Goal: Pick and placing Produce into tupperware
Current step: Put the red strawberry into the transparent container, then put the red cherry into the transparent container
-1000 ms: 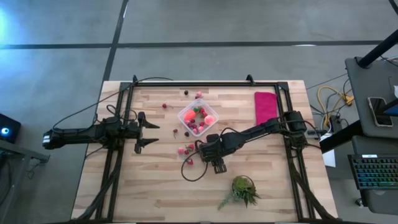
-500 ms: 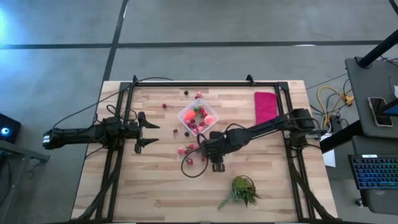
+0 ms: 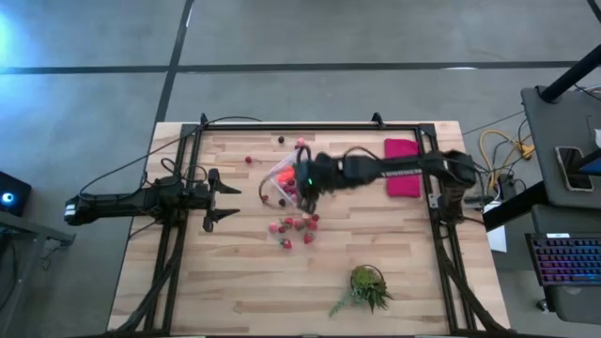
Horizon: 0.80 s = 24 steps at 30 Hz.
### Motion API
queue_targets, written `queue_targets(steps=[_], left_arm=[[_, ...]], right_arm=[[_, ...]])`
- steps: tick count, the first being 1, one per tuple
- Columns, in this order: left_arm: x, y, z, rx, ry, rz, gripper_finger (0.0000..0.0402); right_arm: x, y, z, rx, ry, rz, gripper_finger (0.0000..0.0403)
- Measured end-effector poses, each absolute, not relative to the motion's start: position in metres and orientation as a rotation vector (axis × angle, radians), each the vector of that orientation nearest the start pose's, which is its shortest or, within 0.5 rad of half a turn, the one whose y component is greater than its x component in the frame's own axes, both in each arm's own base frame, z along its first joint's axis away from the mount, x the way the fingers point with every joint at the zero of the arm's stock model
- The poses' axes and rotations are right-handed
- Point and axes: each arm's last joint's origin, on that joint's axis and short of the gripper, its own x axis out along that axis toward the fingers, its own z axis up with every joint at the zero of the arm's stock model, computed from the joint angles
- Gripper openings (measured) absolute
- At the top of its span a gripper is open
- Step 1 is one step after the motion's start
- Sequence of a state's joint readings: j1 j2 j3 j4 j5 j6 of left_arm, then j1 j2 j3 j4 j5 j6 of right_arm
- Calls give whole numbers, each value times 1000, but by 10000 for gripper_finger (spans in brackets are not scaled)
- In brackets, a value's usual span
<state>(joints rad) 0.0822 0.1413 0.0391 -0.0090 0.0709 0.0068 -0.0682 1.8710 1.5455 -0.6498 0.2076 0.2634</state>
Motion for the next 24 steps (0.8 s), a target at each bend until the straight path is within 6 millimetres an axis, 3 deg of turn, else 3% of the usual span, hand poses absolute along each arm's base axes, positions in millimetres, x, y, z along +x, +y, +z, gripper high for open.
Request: queue_targets(steps=[4,8,13,18,24], left_arm=[[104,6,165,-2,111,10,255],[104,7,164,-2,113,10,255],[105,7,164,-2,115,10,255],[105,7,164,-2,116,11,255],[105,7,164,-2,116,10,255]], right_arm=[[405,-62,241,238,1027,-389,143],[407,-62,224,202,1139,-360,168],[414,-63,215,217,1138,-393,227],[416,-65,225,270,1097,-470,272],[414,-40,248,335,1120,-401,290]])
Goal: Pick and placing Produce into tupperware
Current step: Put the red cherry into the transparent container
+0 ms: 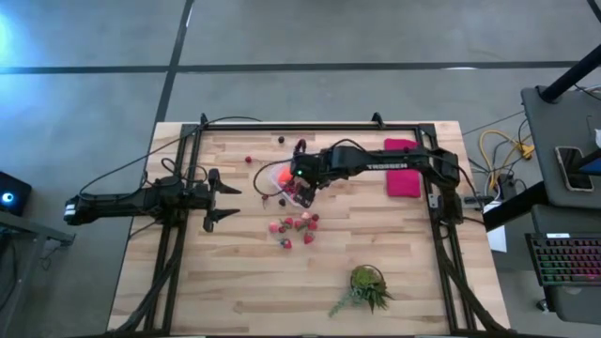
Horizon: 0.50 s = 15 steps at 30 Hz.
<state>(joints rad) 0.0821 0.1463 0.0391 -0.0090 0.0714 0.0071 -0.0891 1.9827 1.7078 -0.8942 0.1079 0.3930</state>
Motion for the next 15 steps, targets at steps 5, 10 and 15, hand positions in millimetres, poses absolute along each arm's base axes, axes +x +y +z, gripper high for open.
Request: queue_targets(steps=[5,10,15], left_arm=[[105,7,164,-2,116,11,255],[105,7,164,-2,116,10,255],[105,7,164,-2,116,10,255]], right_arm=[[409,1,247,285,1209,-318,284],[400,33,232,202,1282,-286,276],[392,44,218,-61,1336,-201,272]])
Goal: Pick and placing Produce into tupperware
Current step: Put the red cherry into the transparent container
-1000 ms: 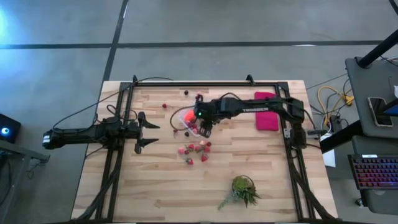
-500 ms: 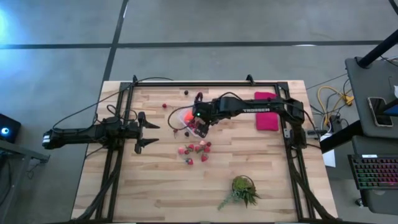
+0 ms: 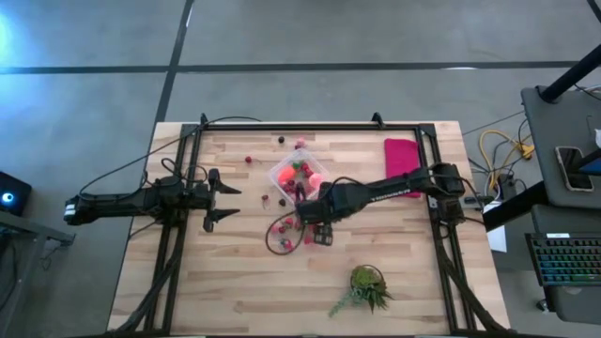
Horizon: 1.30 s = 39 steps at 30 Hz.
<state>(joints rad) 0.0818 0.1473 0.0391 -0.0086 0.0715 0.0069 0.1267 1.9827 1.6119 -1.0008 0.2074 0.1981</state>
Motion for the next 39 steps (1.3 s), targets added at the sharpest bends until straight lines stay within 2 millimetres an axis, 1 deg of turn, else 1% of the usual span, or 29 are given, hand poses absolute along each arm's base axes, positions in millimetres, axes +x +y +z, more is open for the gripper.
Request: queue_targets(steps=[3,5,8,11,14,24,31,39], left_arm=[[105,7,164,-2,117,10,255],[105,7,164,-2,118,10,255],[105,7,164,-2,118,11,255],[105,7,164,-2,118,10,255],[105,7,164,-2,117,11,255],[105,7,164,-2,118,10,255],[105,7,164,-2,119,10,255],[105,7,164,-2,120,11,255]], right_arm=[[391,42,215,-276,1356,-123,271],[391,40,215,-345,1361,-79,271],[392,35,214,-391,1368,-15,268],[393,31,208,-385,1388,66,263],[396,28,196,-368,1421,114,258],[408,19,165,-365,1456,133,252],[413,21,159,-324,1429,151,238],[415,22,159,-284,1410,117,204]])
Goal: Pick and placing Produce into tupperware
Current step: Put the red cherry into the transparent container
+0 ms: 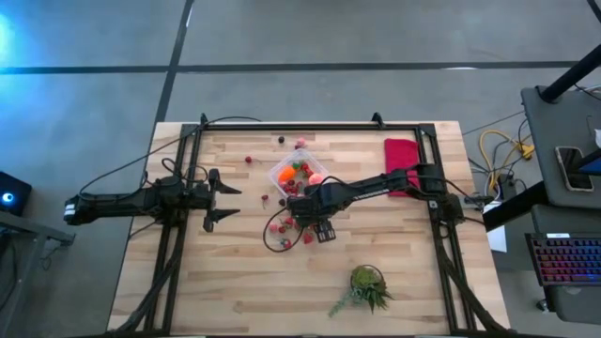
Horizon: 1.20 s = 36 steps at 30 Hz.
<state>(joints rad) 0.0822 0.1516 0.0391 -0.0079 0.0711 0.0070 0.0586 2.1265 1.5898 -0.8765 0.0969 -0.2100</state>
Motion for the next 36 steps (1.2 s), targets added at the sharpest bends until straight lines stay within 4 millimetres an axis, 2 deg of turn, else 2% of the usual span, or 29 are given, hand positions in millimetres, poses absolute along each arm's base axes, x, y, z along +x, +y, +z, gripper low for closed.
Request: queue_targets(steps=[17,23,31,36], left_arm=[[105,7,164,-2,121,10,255],[105,7,164,-2,121,11,255],[105,7,164,-2,122,11,255],[105,7,164,-2,122,10,255]], right_arm=[[416,23,156,-236,1409,128,175],[419,23,146,-226,1420,139,173],[418,23,146,-219,1422,128,172],[417,23,146,-198,1433,109,151]])
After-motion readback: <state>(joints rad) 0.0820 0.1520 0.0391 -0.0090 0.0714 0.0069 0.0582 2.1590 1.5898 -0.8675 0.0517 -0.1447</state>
